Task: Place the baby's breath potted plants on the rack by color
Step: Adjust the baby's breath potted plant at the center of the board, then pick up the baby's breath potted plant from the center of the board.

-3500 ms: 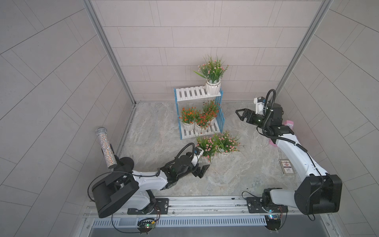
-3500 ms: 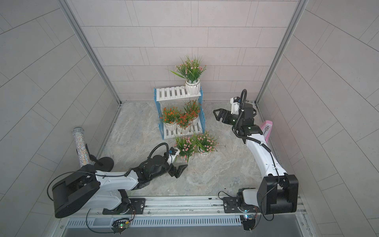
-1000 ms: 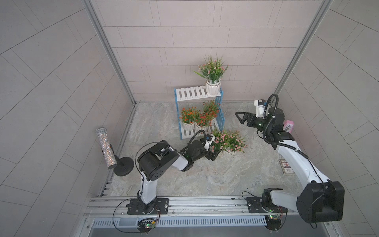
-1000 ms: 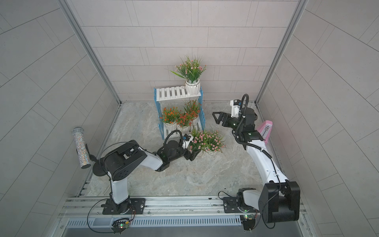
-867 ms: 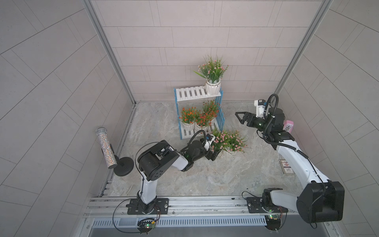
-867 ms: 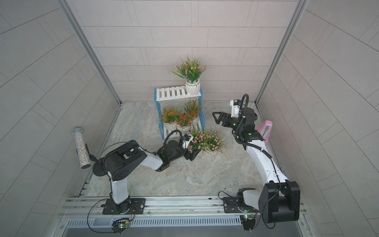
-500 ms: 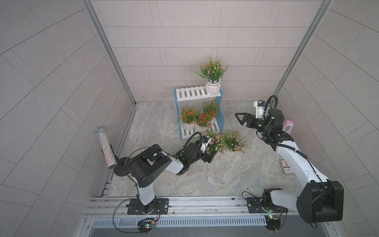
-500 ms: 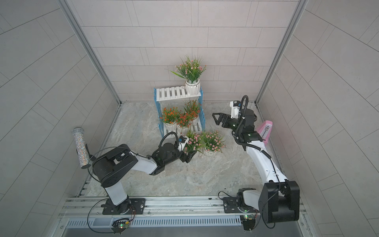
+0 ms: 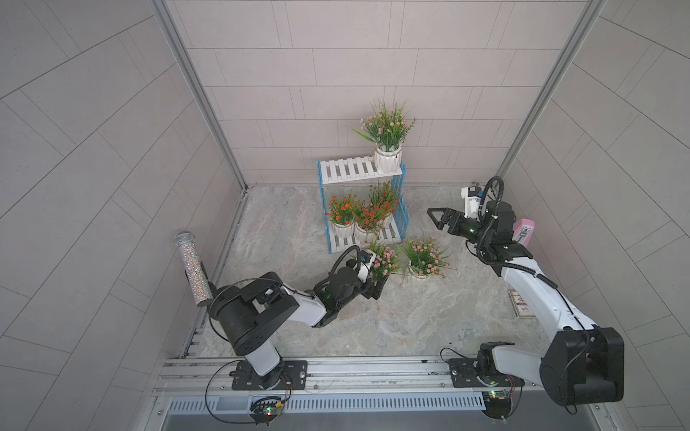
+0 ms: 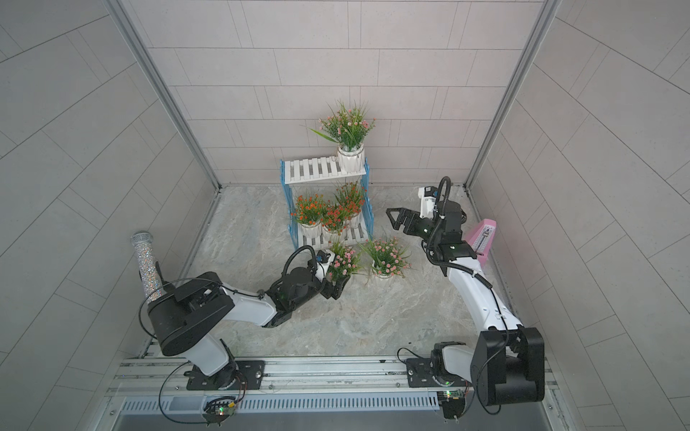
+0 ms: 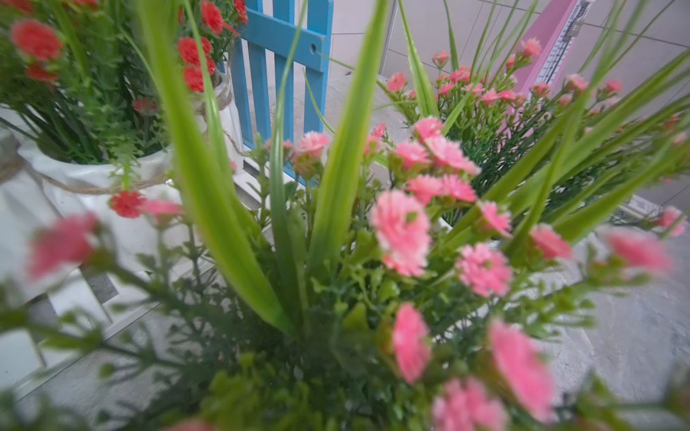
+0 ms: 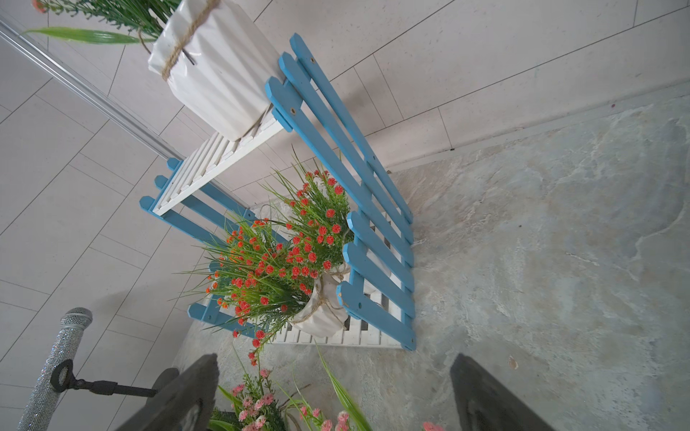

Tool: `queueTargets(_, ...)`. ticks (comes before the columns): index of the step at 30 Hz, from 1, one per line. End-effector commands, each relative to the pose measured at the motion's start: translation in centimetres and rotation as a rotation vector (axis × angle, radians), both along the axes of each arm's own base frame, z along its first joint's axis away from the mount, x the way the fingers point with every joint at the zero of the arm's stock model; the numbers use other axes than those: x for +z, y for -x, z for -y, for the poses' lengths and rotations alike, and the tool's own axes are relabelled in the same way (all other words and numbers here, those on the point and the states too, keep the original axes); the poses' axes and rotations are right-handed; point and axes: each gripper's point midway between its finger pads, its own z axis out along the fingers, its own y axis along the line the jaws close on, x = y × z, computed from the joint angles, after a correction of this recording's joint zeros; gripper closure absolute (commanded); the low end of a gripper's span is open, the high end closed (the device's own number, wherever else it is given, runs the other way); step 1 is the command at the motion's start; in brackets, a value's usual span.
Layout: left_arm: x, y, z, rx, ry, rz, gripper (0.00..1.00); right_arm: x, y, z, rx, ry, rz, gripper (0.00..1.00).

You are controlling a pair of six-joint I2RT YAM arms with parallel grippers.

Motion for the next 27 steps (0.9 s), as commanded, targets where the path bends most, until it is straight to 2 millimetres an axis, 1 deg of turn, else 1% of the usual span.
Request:
queueTargets(1, -0.4, 0.0, 0.3, 0.031, 0.034, 0.019, 0.0, 0.9, 0.1, 0.0, 0.003, 0.0, 0.035, 0.01)
queueTargets(4, -1.6, 0.1, 0.8, 0.019, 0.046, 0.006, 0.0, 0.9, 0.1, 0.0, 0.003, 0.004, 0.037, 0.01)
queueTargets(8, -2.3, -0.3, 0.6, 0.045, 0.047, 0.017, 0.0, 0.8, 0.2, -0.1, 0.008, 0.009, 0.04, 0.01)
queueTargets(14, -1.8, -1.1, 0.6, 0.068, 0.023, 0.054, 0.0, 0.7, 0.0, -0.1, 0.009, 0.004, 0.041, 0.01)
queueTargets(20, -1.6, -1.4, 1.2, 0.051, 0.008, 0.062, 0.0, 0.6, -0.1, -0.2, 0.012, 0.003, 0.039, 0.01)
queueTargets(25, -0.9, -1.6, 1.6, 0.041, 0.018, 0.07, 0.0, 0.5, -0.1, -0.2, 0.015, 0.002, 0.038, 0.01)
queueTargets(27, -1.0, -1.9, 1.7, 0.04, 0.012, 0.064, 0.0, 0.5, -0.2, -0.2, 0.016, 0.001, 0.039, 0.01)
